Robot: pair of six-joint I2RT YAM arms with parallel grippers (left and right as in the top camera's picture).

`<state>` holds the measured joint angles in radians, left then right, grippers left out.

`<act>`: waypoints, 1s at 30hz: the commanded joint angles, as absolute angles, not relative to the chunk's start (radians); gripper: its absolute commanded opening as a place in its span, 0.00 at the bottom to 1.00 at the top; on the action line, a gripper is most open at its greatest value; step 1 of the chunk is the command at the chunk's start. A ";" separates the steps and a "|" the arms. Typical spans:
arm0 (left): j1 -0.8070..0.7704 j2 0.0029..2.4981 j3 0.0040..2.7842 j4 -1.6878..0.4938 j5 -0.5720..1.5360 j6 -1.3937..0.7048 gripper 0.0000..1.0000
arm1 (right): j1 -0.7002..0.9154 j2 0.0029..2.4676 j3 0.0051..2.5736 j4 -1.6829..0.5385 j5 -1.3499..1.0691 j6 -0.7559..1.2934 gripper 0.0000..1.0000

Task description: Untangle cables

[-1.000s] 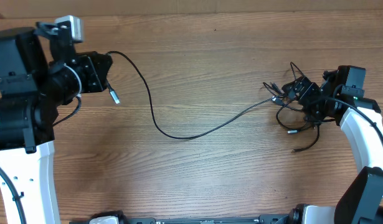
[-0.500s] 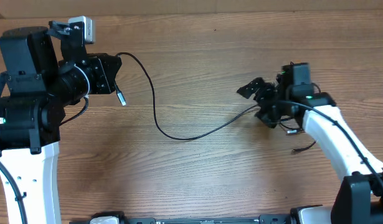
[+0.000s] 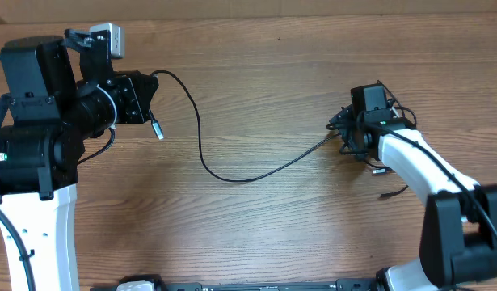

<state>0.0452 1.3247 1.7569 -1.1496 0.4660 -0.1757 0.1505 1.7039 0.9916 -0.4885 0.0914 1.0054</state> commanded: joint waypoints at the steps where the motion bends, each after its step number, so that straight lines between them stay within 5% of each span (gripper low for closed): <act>1: 0.038 1.322 1.774 -1.151 0.460 -0.153 0.04 | 0.150 1.766 0.982 -0.425 0.114 0.964 0.64; 3: 0.038 1.322 1.774 -1.152 0.460 -0.153 0.04 | 0.150 1.790 0.982 -0.368 0.074 0.889 0.30; 5: 0.038 1.322 1.774 -1.152 0.460 -0.153 0.04 | 0.150 1.789 0.983 -0.339 0.029 0.823 0.07; 6: 0.038 1.322 1.774 -1.152 0.460 -0.153 0.05 | 0.150 1.787 0.985 -0.333 -0.003 0.794 0.04; 11: 0.038 1.325 1.766 -1.152 0.460 -0.153 0.04 | 0.150 1.682 1.052 -0.439 -0.167 0.651 0.04; 18: 0.038 1.382 1.747 -1.152 0.477 -0.154 0.04 | 0.150 1.352 1.158 -0.480 -0.812 0.209 0.04; 27: 0.038 1.470 1.747 -1.152 0.552 -0.153 0.04 | 0.152 1.338 1.151 -0.492 -1.062 -0.033 0.04; 30: 0.038 1.484 1.747 -1.152 0.572 -0.152 0.04 | 0.152 1.391 1.151 -0.471 -0.744 -0.132 0.04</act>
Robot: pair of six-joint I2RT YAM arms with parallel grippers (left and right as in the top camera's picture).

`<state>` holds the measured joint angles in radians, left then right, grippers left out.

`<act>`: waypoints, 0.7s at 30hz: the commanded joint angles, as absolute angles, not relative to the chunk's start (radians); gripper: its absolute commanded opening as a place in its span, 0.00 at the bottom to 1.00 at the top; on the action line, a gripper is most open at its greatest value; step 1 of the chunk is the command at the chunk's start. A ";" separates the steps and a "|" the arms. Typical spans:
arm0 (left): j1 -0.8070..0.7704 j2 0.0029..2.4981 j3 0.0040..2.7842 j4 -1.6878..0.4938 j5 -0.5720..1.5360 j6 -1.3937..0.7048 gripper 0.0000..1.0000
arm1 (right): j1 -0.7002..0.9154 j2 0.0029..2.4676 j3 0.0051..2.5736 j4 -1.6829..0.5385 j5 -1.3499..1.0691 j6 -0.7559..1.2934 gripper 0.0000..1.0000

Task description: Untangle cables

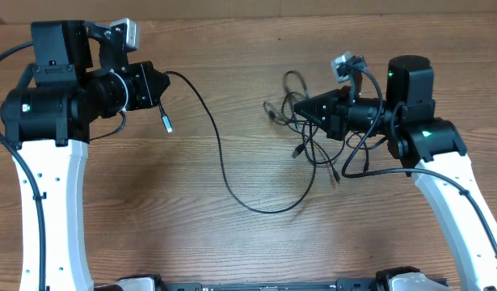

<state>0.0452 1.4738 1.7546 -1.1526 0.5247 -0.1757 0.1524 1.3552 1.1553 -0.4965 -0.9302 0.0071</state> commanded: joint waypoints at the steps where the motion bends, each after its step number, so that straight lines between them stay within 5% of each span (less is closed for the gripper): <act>1: 0.038 1.485 1.747 -1.152 0.583 -0.152 0.04 | 0.152 1.422 1.151 -0.430 -0.634 -0.133 0.04; 5: 0.036 1.485 1.747 -1.152 0.589 -0.152 0.04 | 0.152 1.561 1.151 -0.265 -0.541 -0.133 0.11; 12: 0.023 1.485 1.747 -1.151 0.588 -0.139 0.04 | 0.156 1.726 1.151 -0.074 -0.981 -0.132 0.07; 21: 0.009 1.510 1.747 -1.137 0.567 -0.134 0.10 | 0.197 1.727 1.151 -0.240 -0.697 -0.132 0.35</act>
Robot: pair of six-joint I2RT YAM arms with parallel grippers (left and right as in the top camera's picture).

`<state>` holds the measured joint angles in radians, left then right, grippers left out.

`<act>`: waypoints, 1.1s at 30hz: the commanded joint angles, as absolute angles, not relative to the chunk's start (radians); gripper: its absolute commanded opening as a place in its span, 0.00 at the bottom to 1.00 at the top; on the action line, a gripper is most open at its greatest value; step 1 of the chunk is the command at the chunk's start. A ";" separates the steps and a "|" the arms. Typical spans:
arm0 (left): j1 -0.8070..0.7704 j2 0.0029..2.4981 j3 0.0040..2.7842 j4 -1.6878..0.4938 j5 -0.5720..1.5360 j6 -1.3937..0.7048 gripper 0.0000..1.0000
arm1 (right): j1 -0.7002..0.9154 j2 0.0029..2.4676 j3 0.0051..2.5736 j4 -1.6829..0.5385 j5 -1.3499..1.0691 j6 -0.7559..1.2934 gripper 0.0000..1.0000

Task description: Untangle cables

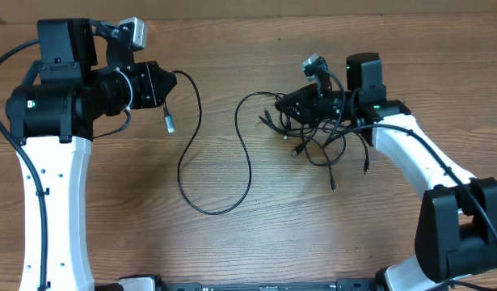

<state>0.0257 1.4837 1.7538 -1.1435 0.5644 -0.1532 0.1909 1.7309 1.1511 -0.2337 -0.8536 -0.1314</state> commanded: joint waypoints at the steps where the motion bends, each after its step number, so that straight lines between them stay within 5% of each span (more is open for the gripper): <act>1: -0.015 1.531 1.741 -1.119 0.566 -0.134 0.11 | 0.196 1.727 1.151 -0.246 -0.635 -0.132 0.35; 9: -0.177 1.733 1.737 -0.906 0.410 -0.135 0.07 | 0.236 1.789 1.144 -0.347 -0.276 -0.132 0.35; 17: -0.243 1.913 1.737 -0.884 0.377 -0.157 0.29 | 0.228 1.802 1.119 -0.403 -0.067 -0.128 0.36; 19: -0.253 1.958 1.737 -0.884 0.377 -0.168 0.46 | 0.228 1.802 1.103 -0.407 -0.035 -0.128 0.37; 23: -0.266 2.024 1.737 -0.883 0.299 -0.168 0.60 | 0.221 1.802 1.078 -0.406 -0.009 -0.128 0.39; 25: -0.269 2.058 1.737 -0.878 0.278 -0.169 0.75 | 0.211 1.802 1.064 -0.402 0.027 -0.128 0.40; 33: -0.278 2.170 1.737 -0.795 0.191 0.021 0.77 | 0.132 1.802 1.046 -0.394 0.040 -0.094 0.43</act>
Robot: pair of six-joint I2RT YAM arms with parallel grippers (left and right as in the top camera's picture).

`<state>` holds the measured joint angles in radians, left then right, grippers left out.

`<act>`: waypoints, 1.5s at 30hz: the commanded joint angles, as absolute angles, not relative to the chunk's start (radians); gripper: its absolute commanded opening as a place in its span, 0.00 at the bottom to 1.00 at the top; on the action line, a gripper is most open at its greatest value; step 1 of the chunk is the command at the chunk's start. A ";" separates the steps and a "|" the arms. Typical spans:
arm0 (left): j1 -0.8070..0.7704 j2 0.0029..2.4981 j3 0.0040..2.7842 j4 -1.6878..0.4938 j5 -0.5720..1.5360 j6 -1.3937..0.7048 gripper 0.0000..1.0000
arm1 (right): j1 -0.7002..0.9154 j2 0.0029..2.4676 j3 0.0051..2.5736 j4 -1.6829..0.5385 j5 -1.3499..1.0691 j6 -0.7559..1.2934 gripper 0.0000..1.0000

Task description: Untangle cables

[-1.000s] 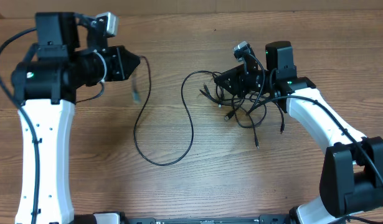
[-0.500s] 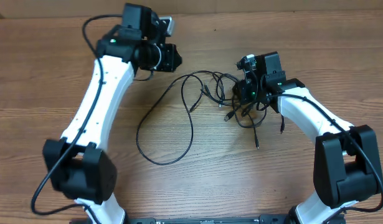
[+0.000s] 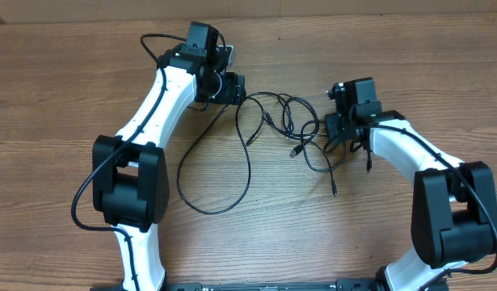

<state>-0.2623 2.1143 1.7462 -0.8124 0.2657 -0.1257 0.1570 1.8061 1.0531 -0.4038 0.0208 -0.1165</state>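
Several thin black cables [image 3: 292,121] lie in a loose tangle on the wooden table, between the two arms. One long black cable [image 3: 195,198] runs out of the tangle in a wide loop toward the front. My left gripper [image 3: 234,87] reaches in from the far left and sits at the tangle's left edge, where cable strands run out of its jaws. My right gripper [image 3: 339,136] points down onto the tangle's right side. Its fingers are hidden under the wrist, and short cable ends [image 3: 334,187] trail beside it.
The wooden table [image 3: 70,121] has a far edge along the top of the view. The left arm's own lead [image 3: 151,40] arcs behind its wrist. Both arm bases stand at the front corners.
My left arm has swung from the far left to the tangle's left edge. The right gripper has lowered onto the right side, and the bundle lies flatter and more spread out.
First the left gripper held one cable end at the far left, stretched across to the right gripper's bundle at the far right. The right gripper then brought the bundle toward the middle and the cable slackened into a loop. Now both grippers meet at the spread tangle.
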 commanded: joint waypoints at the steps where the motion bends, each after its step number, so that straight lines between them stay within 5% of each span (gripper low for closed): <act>1: -0.279 2.189 1.737 -0.784 0.191 0.054 0.79 | 0.127 1.802 1.046 -0.394 0.040 -0.094 0.44; 3: -0.283 2.222 1.737 -0.768 0.192 0.089 0.80 | 0.126 1.802 1.046 -0.390 0.040 -0.094 0.45; 7: -0.297 2.280 1.737 -0.730 0.192 0.139 0.86 | 0.126 1.802 1.046 -0.367 0.014 -0.083 0.84; 11: -0.316 2.318 1.737 -0.692 0.178 0.157 0.88 | 0.126 1.802 1.046 -0.350 0.001 -0.075 1.00; 13: -0.322 2.331 1.737 -0.687 0.144 0.157 0.84 | 0.126 1.802 1.046 -0.350 0.001 -0.075 1.00; 18: -0.328 2.352 1.736 -0.708 0.055 0.157 0.13 | 0.126 1.802 1.046 -0.358 -0.001 -0.075 1.00; 19: -0.327 2.352 1.736 -0.715 0.048 0.157 0.06 | 0.126 1.802 1.046 -0.358 -0.002 -0.075 1.00; 24: -0.327 2.352 1.736 -0.751 -0.097 0.154 0.04 | 0.126 1.802 1.046 -0.376 -0.001 -0.075 1.00; 30: -0.293 2.259 1.742 -0.762 -0.550 -0.033 0.04 | 0.121 1.802 1.046 -0.422 0.111 -0.076 1.00; 34: -0.206 2.064 1.748 -0.764 -0.512 -0.103 0.04 | 0.102 1.812 1.021 -0.413 0.259 -0.076 1.00; 45: 0.084 1.905 1.748 -0.883 -0.365 -0.331 0.04 | -0.022 1.816 0.849 -0.272 0.167 0.030 1.00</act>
<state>0.0174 1.8900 1.7473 -0.8249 -0.4519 -0.2279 -0.0002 1.7840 0.8970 -0.2577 0.1795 0.0025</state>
